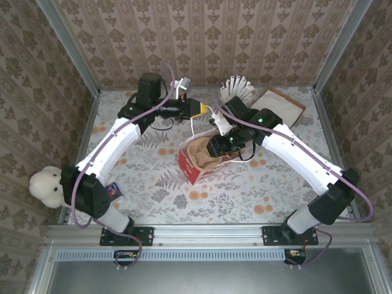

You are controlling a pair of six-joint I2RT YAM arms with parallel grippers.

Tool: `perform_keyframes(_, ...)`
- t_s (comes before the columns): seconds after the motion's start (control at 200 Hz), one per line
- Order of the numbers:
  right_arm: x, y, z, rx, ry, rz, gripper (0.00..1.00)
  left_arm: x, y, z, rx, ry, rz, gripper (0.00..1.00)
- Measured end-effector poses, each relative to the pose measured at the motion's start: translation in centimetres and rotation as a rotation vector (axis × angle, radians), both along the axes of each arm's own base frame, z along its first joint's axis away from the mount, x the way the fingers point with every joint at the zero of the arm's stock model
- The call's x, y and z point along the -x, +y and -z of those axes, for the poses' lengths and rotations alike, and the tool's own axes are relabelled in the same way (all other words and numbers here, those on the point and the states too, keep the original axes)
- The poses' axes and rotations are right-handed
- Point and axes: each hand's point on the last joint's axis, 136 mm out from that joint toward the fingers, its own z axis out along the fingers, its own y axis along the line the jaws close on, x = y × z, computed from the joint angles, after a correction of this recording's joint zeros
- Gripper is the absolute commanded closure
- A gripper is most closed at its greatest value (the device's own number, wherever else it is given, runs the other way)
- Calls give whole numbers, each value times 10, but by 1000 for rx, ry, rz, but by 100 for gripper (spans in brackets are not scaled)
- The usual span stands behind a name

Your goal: Pack the takeout coffee

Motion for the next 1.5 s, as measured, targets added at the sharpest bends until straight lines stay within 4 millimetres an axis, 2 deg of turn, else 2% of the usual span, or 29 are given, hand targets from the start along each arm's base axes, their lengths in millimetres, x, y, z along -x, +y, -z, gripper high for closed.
perform_keyframes(0.195,-9,-10,4,74,-7,86,57,-4,3,3,1,9,-2,100)
perform_keyframes(0.425,-26,-6,26,138,49,161,57,-7,6,3,4,12,-5,100)
perform_keyframes(0.51,-29,-6,29,152,47,176,57,-7,6,3,4,12,-5,100)
perform_keyframes(0.87,-36,-8,27,166,30,235,57,-17,14,6,3,4,-25,100)
perform_keyframes(1.15,-45,-6,7,23,36,318,57,-16,14,5,4,-33,-10,100)
perform_keyframes(1.335,-49,-13,18,28,50,361,57,-14,14,6,1,-40,-1,100)
perform_keyframes(1.5,-53,-10,23,55,20,361,56,-13,13,7,0,-39,3,100)
